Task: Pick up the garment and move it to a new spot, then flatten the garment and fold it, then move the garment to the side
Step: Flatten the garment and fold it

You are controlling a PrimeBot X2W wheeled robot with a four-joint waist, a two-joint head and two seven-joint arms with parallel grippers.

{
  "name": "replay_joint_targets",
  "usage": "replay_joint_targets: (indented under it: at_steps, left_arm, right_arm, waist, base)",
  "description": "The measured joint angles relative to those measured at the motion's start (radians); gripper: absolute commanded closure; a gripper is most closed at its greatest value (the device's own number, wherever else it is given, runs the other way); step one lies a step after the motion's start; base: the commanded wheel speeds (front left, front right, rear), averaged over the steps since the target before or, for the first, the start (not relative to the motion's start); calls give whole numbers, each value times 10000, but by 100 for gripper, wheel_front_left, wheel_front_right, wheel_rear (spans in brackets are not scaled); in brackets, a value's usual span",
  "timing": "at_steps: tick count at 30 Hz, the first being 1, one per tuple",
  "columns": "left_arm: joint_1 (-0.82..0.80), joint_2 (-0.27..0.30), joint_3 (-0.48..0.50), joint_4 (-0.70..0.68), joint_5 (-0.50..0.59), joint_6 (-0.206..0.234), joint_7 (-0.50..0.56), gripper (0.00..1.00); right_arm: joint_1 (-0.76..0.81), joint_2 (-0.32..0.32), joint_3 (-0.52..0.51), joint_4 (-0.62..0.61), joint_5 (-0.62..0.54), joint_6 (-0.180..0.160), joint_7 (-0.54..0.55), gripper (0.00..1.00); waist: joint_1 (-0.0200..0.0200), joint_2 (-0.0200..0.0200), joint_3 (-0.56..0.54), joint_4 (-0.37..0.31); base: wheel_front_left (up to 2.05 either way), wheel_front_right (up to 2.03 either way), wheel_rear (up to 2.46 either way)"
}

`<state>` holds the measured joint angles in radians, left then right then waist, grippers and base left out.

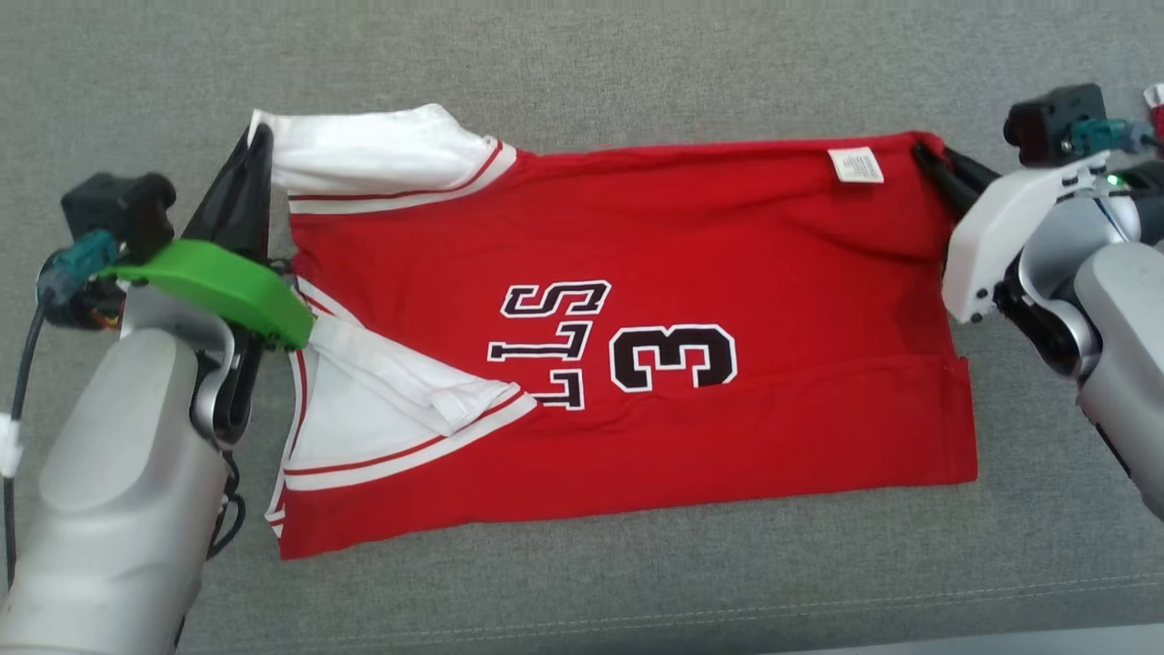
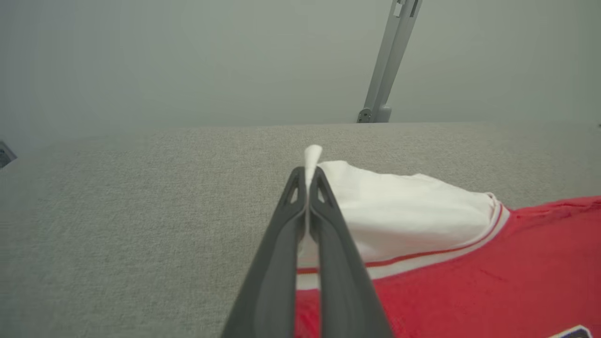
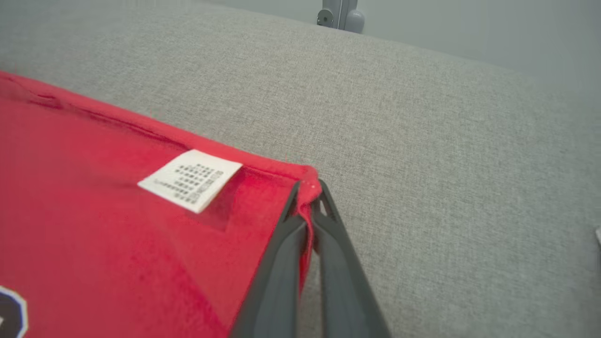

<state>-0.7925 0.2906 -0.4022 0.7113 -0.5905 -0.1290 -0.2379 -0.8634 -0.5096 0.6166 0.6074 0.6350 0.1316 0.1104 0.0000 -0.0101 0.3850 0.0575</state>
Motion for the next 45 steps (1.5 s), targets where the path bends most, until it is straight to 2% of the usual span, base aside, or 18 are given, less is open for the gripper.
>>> replay_joint_targets:
  at_steps: [6,10,15,20,26,27,28,29,38,45]
  left_arm:
    - [2208,512,284,-2171,-272,468,-94,100]
    - [3879,780,405,-3687,-414,1114,125,100]
    - [5953,890,523,-5528,-830,1919,529,100]
    - [6778,840,543,-6057,-1035,2265,665,100]
    - [6940,621,437,-5810,-1181,2274,660,100]
    - [6947,587,443,-5728,-1195,2270,612,64]
    - [6954,564,437,-5659,-1204,2266,594,20]
    - [6972,535,453,-5597,-1223,2261,537,0]
    - [7703,293,825,-5785,-1609,2326,105,0]
    - [8431,236,924,-6364,-1553,2564,-25,0]
  right_arm:
    - [1639,-447,-201,-1256,690,-2,-702,100]
    - [2853,-558,-504,-2113,844,-2,-917,100]
    - [4348,-382,-1005,-3076,573,-2,-920,100]
    - [5037,-121,-1478,-3382,242,-2,-765,100]
    - [5339,196,-1877,-3465,-224,-2,-736,100]
    - [5372,238,-1927,-3463,-311,-2,-769,77]
    - [5417,280,-1967,-3463,-408,-2,-788,41]
    - [5480,334,-2015,-3463,-504,-2,-871,0]
    - [6526,759,-2479,-3519,-982,-2,-1578,0]
    - [7347,1256,-3191,-3603,-1039,-2,-1906,0]
  waist:
    - [0,0,-621,-81]
    - [0,0,-1038,-134]
    - [0,0,-1491,-272]
    - [0,0,-1604,-368]
    - [0,0,-1604,-393]
    - [0,0,-1608,-398]
    - [0,0,-1616,-405]
    - [0,0,-1623,-415]
    - [0,0,-1837,-512]
    - [0,0,-2138,-579]
  base:
    - [0,0,0]
    - [0,0,0]
    - [0,0,0]
    - [0,0,0]
    - [0,0,0]
    - [0,0,0]
    - [0,0,0]
    - [0,0,0]
    - [0,0,0]
    - [0,0,0]
